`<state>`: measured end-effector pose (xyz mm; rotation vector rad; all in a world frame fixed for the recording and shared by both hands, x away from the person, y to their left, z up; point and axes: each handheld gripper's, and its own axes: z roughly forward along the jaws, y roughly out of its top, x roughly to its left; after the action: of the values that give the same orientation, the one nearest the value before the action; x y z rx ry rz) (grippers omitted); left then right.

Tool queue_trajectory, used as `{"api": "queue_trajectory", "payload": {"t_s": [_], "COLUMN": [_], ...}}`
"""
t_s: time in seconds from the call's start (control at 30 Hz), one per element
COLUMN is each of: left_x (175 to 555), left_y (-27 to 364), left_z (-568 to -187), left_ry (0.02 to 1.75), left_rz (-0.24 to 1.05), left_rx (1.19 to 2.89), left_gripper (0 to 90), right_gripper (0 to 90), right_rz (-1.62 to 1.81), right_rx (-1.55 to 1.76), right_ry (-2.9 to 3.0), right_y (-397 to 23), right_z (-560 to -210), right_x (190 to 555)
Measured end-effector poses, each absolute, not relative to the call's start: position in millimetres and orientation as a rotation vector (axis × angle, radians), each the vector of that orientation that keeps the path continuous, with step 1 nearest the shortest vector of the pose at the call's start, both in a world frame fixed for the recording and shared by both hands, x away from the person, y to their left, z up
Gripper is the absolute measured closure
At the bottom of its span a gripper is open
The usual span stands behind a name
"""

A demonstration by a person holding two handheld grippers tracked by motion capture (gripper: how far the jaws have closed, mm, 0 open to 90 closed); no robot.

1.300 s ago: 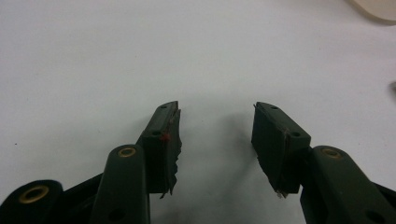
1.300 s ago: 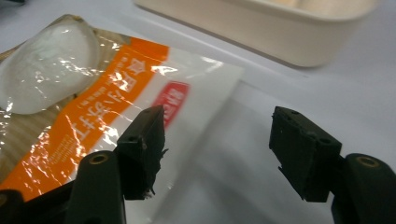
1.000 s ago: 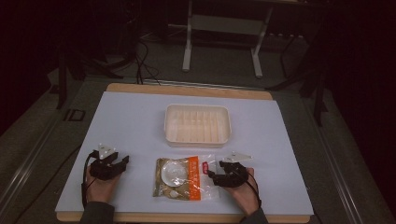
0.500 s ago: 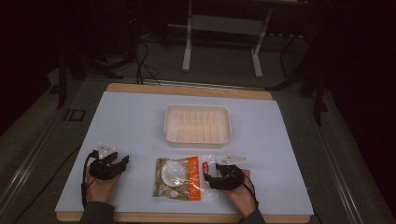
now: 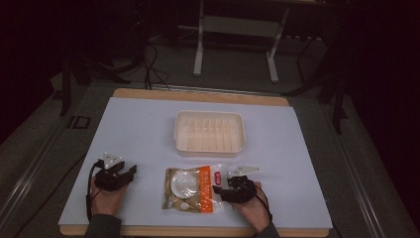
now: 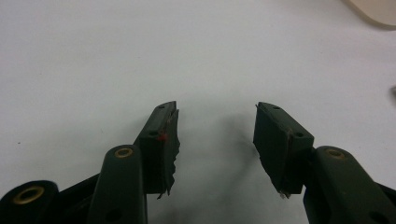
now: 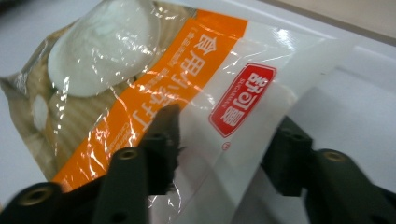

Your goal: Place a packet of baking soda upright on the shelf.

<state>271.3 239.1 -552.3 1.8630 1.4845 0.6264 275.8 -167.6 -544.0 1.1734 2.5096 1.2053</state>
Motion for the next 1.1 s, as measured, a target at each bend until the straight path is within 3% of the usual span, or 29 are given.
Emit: {"api": "queue_trajectory", "payload": {"t_s": [0.53, 0.9, 0.97, 1.1], "left_x": [271.3, 271.4, 271.3, 271.3], "left_y": [239.3, 238.9, 239.0, 239.1], "left_z": [-552.1, -552.1, -552.0, -552.1], "left_ry": [1.485, 1.485, 1.486, 1.486], "left_rz": [0.629, 0.634, 0.632, 0.631], "left_rx": [1.858, 1.863, 1.860, 1.859], "left_gripper": [49.2, 49.1, 49.1, 49.1], "right_gripper": [62.4, 80.0, 88.9, 90.0], "right_rz": [1.192, 1.209, 1.224, 1.210], "right_rx": [1.284, 1.529, 1.568, 1.544], "right_ry": [2.572, 2.558, 2.551, 2.551], "right_y": [-164.4, -162.5, -162.5, -159.6], "right_z": [-541.4, -542.3, -543.2, -539.3], "right_x": [274.6, 283.4, 284.9, 283.5]}}
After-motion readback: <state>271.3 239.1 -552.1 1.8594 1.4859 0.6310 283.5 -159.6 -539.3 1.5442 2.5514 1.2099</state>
